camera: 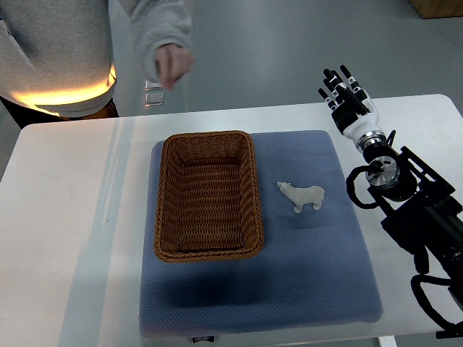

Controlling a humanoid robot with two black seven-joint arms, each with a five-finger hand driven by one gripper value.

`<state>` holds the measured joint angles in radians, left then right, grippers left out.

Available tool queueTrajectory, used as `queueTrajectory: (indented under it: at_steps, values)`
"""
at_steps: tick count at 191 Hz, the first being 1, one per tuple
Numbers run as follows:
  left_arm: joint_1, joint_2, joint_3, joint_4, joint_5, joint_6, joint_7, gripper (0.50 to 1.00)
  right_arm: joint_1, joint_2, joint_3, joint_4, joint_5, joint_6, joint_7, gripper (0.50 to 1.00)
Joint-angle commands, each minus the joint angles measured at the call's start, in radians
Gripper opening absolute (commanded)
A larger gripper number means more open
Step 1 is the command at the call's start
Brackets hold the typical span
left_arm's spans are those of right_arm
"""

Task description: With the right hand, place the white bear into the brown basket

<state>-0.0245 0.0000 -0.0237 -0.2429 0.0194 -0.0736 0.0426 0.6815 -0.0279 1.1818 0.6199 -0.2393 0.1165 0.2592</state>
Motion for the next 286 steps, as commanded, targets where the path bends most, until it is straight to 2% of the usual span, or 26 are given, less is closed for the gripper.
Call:
queueTrajectory:
  at_steps: [1,69,106,127,139,163,177,190,218,251,286]
  values:
    - [0.000,0.000,-0.001,-0.001,-0.001,0.000,0.000,1.000,0.001,-0.003,0.001,0.000,0.000,0.000,0.000,0.924]
    - [0.000,0.000,-0.001,0.001,-0.006,0.001,-0.001,1.000,0.015,-0.010,-0.028,0.009,-0.032,0.003,-0.009,0.924]
    - [0.000,0.000,0.001,-0.003,-0.004,-0.009,0.000,1.000,0.105,-0.179,-0.341,0.127,-0.308,0.006,-0.051,0.924]
    - [0.000,0.000,0.002,-0.004,-0.004,-0.009,0.000,1.000,0.211,-0.317,-0.599,0.215,-0.520,0.052,-0.130,0.924]
    - [0.000,0.000,0.002,-0.009,-0.001,-0.011,0.000,1.000,0.326,-0.394,-0.806,0.274,-0.658,0.141,-0.225,0.924]
    - [0.000,0.000,0.002,-0.010,0.001,-0.011,0.000,1.000,0.572,-0.448,-1.120,0.287,-0.710,0.333,-0.396,0.924]
    - [-0.002,0.000,0.002,-0.009,-0.001,-0.011,0.000,1.000,0.675,-0.472,-1.200,0.304,-0.707,0.410,-0.451,0.924]
    - [-0.002,0.000,0.002,-0.007,-0.001,-0.011,0.000,1.000,0.768,-0.497,-1.228,0.363,-0.672,0.494,-0.506,0.924]
    - [-0.002,0.000,0.001,-0.009,0.001,-0.011,0.000,1.000,0.852,-0.537,-1.260,0.478,-0.509,0.494,-0.572,0.924]
    - [-0.002,0.000,0.001,-0.007,0.001,-0.011,0.000,1.000,0.853,-0.544,-1.272,0.552,-0.463,0.494,-0.568,0.921]
    - [-0.002,0.000,0.001,-0.004,-0.001,-0.009,0.000,1.000,0.773,-0.544,-1.274,0.574,-0.474,0.477,-0.566,0.921]
